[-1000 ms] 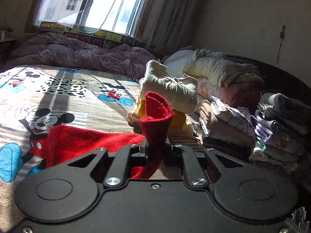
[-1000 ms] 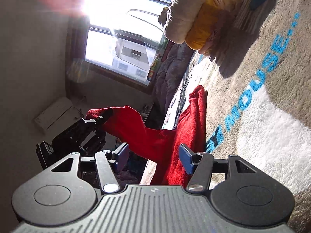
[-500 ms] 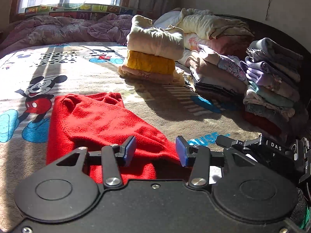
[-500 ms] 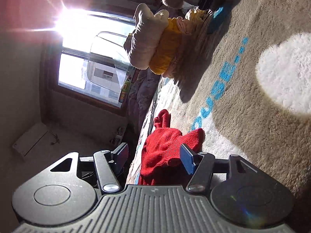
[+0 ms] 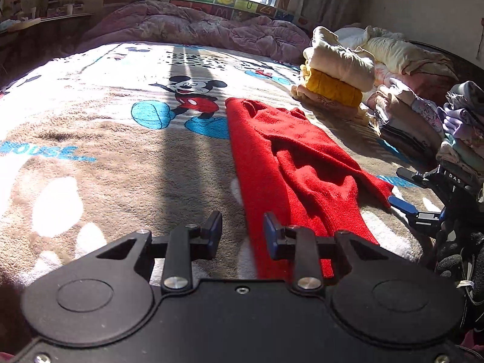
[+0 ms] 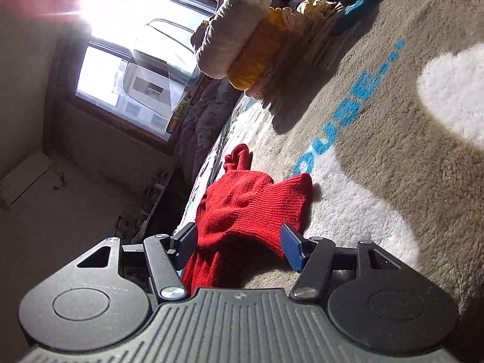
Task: Fold clothes
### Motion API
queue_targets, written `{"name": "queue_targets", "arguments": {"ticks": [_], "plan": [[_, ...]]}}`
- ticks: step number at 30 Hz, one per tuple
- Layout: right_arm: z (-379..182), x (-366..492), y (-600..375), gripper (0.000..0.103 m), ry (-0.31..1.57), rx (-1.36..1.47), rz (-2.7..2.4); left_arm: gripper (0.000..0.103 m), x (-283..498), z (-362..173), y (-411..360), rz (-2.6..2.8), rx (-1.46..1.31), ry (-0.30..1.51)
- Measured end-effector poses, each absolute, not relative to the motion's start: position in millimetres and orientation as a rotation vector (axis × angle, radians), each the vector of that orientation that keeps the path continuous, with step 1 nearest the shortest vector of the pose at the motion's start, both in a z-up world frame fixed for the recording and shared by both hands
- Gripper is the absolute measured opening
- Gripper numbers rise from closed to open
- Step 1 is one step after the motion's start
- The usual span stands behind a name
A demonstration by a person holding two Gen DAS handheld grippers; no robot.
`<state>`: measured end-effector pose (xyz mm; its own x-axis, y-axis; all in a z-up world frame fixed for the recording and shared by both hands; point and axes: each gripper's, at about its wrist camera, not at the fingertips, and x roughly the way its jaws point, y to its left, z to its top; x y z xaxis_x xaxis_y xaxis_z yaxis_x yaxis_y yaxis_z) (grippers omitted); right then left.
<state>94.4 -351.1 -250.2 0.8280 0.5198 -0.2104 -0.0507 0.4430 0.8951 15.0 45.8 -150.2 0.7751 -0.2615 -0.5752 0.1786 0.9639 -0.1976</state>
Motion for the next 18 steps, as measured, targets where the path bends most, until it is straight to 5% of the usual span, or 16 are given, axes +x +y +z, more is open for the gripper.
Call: {"name": "queue_targets", "arguments": {"ticks": [10,18], "plan": [[-217.2,90.3,-358.8,0.064,0.488,0.868,0.190,0.035,9.6,-168.4,26.5,-0.272,-0.137,0.640],[-194.9,180.8,-338.2,0.065,0.620,0.542,0.391,0.040,11.5,-167.6,32.8,-0.261,-0.184,0.631]]}}
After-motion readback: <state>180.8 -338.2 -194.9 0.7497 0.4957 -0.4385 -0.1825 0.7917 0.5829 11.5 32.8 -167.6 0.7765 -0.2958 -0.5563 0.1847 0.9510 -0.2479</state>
